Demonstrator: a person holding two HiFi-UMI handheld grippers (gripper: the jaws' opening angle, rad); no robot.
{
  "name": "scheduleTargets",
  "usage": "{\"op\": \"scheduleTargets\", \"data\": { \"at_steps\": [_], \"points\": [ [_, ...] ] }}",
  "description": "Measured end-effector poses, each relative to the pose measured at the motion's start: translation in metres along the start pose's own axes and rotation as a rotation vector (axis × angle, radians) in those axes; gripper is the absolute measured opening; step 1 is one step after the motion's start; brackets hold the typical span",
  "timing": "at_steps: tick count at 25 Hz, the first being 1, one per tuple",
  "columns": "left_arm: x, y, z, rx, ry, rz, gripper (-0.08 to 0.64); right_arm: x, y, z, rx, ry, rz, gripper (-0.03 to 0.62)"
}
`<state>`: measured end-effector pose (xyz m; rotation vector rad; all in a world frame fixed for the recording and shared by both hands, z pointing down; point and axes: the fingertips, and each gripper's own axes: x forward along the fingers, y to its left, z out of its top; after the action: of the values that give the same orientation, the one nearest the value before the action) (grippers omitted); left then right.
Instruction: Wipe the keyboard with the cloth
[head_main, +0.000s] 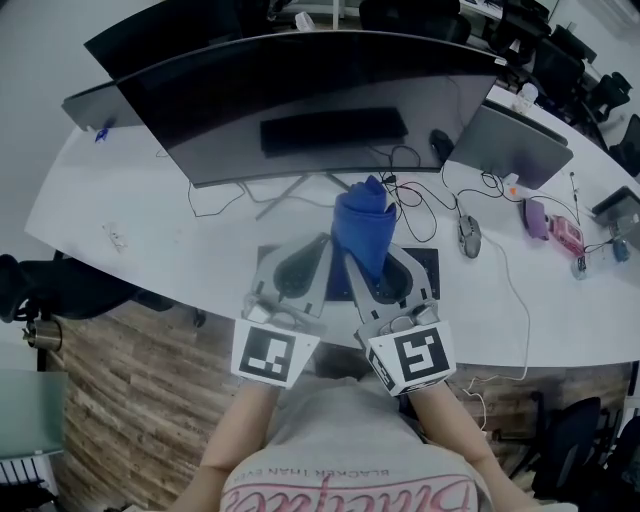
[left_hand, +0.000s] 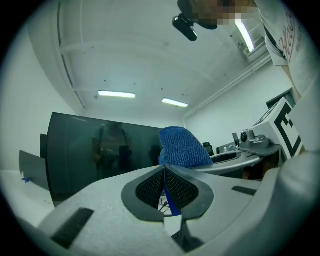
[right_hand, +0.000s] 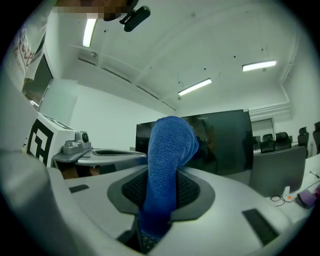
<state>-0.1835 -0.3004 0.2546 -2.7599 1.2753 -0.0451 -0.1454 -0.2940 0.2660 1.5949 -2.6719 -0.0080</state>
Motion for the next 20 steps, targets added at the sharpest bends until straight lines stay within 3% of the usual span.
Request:
{"op": "scheduleTargets", "data": {
  "at_steps": [20],
  "points": [
    [-0.002, 0.008, 0.003, 0.025, -0.023, 0.005, 0.006, 0.007, 0.006, 0.013, -0.029, -0.059, 0.001, 0.101]
  ]
}}
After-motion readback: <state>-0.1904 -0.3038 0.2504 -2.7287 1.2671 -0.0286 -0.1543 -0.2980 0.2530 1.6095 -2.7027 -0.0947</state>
